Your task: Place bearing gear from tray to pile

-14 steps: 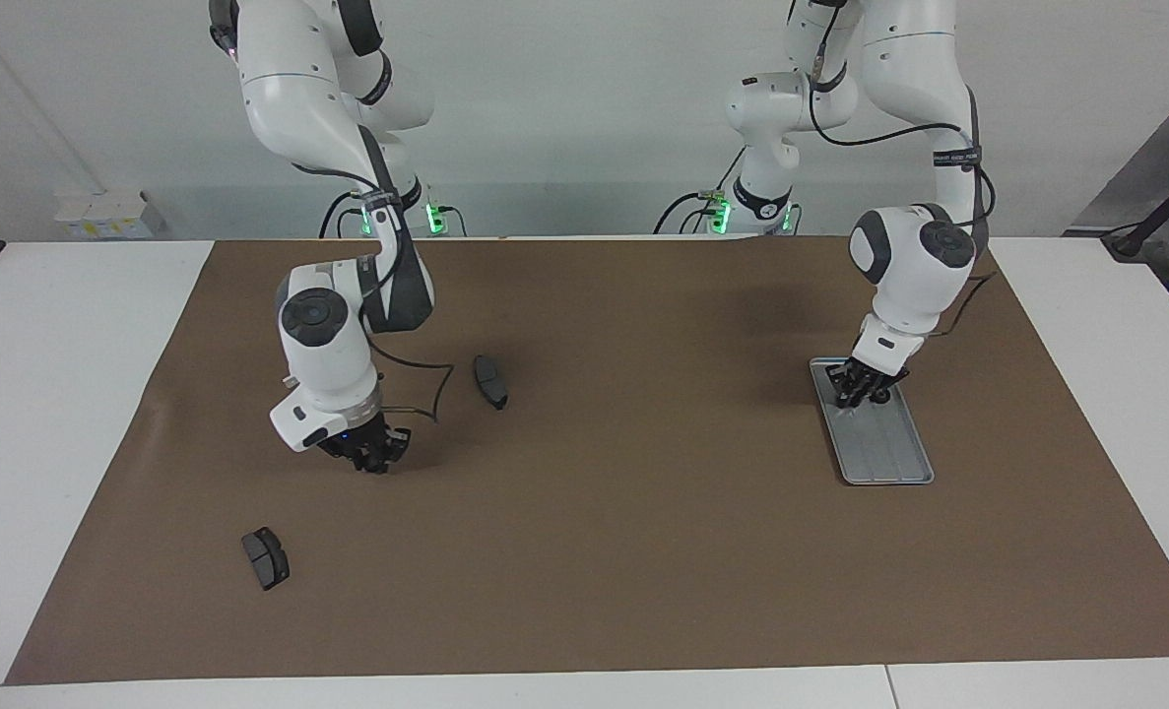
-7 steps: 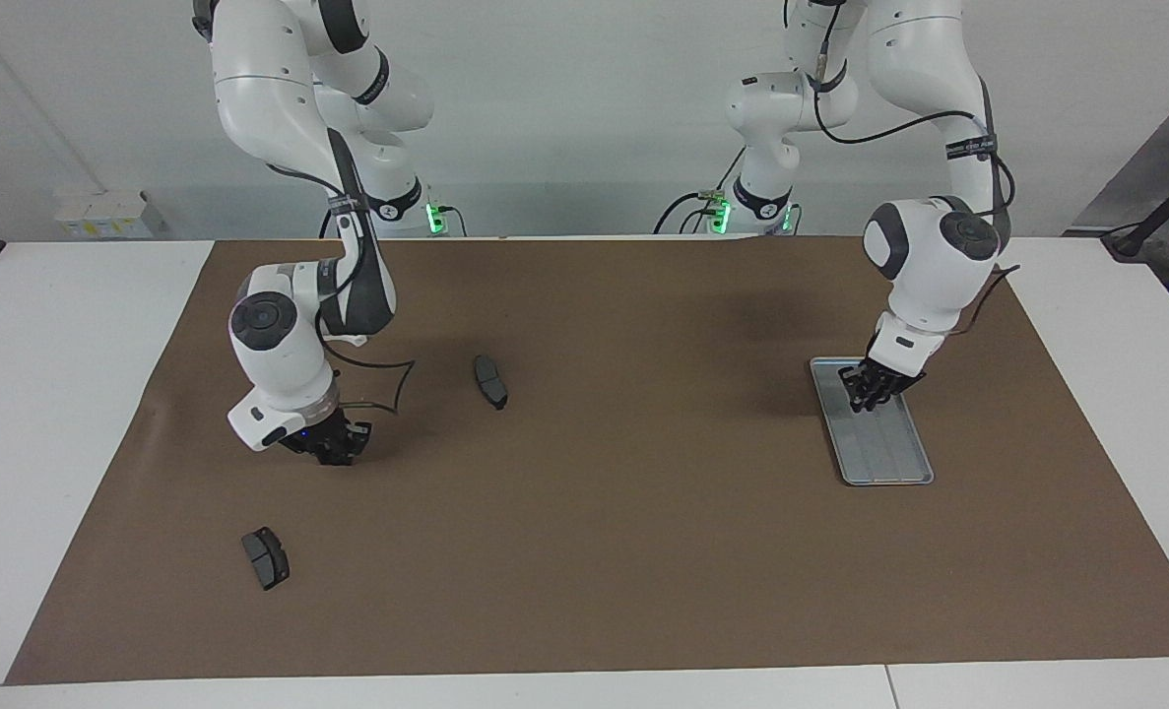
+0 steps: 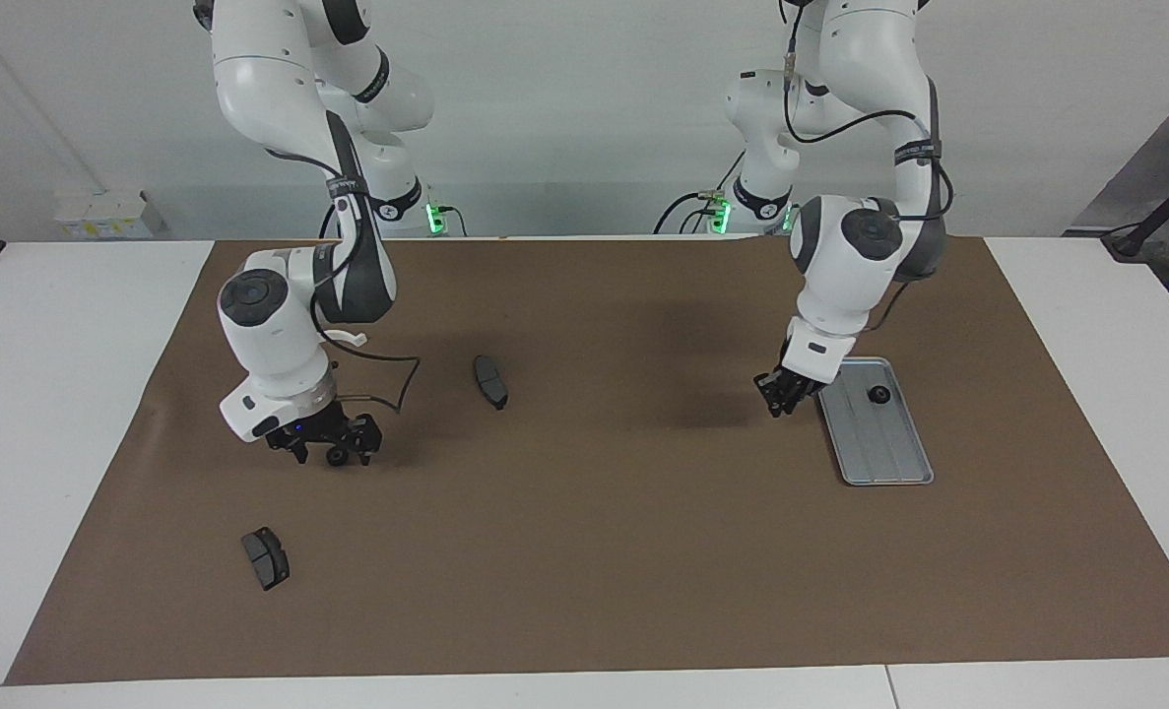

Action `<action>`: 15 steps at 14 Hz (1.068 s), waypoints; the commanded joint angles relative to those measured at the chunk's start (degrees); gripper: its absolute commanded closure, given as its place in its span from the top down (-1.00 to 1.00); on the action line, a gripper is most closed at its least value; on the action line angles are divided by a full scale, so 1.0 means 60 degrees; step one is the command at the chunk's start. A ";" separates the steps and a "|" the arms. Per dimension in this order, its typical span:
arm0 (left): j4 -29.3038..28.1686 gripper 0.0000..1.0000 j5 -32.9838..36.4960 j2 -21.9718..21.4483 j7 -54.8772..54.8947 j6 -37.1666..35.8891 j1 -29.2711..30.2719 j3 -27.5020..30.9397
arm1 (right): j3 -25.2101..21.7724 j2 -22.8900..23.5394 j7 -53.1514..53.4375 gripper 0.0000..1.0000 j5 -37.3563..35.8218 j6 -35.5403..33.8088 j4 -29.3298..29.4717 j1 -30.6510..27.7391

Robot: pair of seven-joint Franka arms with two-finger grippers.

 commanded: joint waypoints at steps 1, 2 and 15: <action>0.1123 -0.95 -0.0057 0.0846 -0.1524 -0.0212 -0.1005 0.0145 | 0.0100 -0.0509 0.0811 1.00 0.0178 -0.0404 -0.0023 0.0262; 0.1401 -0.95 -0.0057 0.1052 -0.1994 -0.0212 -0.1342 0.0145 | 0.0100 -0.0700 0.1046 1.00 0.0192 -0.0550 -0.0023 0.0393; 0.2210 0.58 -0.0101 0.1918 -0.2936 -0.0138 -0.3046 0.0174 | 0.0569 -0.3440 0.0858 1.00 0.0793 -0.3818 -0.0213 0.0438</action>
